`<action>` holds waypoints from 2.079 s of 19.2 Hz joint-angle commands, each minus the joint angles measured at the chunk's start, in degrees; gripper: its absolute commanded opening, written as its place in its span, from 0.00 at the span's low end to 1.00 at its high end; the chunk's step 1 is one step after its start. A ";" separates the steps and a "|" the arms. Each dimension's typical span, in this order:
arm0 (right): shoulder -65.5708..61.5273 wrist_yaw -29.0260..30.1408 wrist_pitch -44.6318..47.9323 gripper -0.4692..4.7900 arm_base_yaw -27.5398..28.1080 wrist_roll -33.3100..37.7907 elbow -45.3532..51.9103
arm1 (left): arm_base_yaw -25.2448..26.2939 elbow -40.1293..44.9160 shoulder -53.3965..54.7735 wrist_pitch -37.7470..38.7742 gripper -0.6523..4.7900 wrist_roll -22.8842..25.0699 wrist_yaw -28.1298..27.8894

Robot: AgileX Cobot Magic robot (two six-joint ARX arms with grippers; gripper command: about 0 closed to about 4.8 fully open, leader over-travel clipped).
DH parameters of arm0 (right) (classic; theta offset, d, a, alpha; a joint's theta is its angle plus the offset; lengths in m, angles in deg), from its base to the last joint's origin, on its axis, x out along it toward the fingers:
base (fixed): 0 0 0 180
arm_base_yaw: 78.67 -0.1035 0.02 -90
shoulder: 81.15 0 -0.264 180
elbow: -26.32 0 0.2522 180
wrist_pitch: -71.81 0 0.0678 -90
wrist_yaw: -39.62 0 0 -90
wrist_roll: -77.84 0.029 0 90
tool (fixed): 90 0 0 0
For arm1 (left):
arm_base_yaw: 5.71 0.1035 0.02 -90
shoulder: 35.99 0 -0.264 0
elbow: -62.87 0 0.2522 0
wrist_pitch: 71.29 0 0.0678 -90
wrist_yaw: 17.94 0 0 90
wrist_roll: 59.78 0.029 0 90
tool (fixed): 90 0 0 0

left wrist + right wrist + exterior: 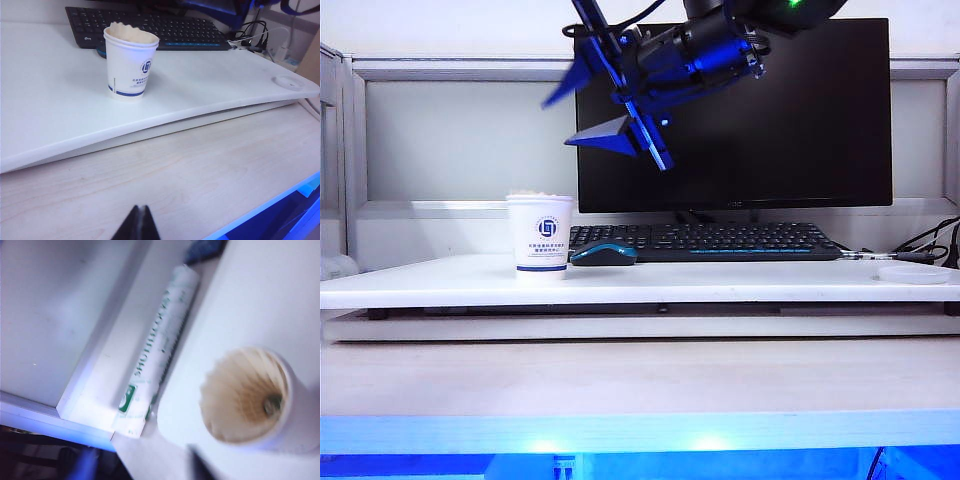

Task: Pick up the badminton from the table and put it into the white paper cup.

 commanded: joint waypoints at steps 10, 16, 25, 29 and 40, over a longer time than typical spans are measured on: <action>7.43 -5.88 3.98 0.51 4.20 -22.10 -0.28 | 0.04 -0.07 0.04 1.38 0.11 -0.13 0.15; 19.10 -13.40 -10.16 0.07 12.07 -35.82 -0.24 | 0.04 -0.04 0.04 1.38 0.11 -0.13 -3.26; 34.47 -20.11 -26.97 0.07 24.90 -48.85 0.26 | 0.04 0.00 0.04 1.46 0.11 0.26 -13.92; 45.83 -21.00 -22.43 0.07 30.12 -47.95 15.32 | 0.07 0.13 0.04 1.38 0.11 7.32 -26.23; 74.97 -27.87 -7.87 0.07 30.62 -36.79 60.46 | 0.07 0.92 0.04 -0.52 0.11 7.82 -28.09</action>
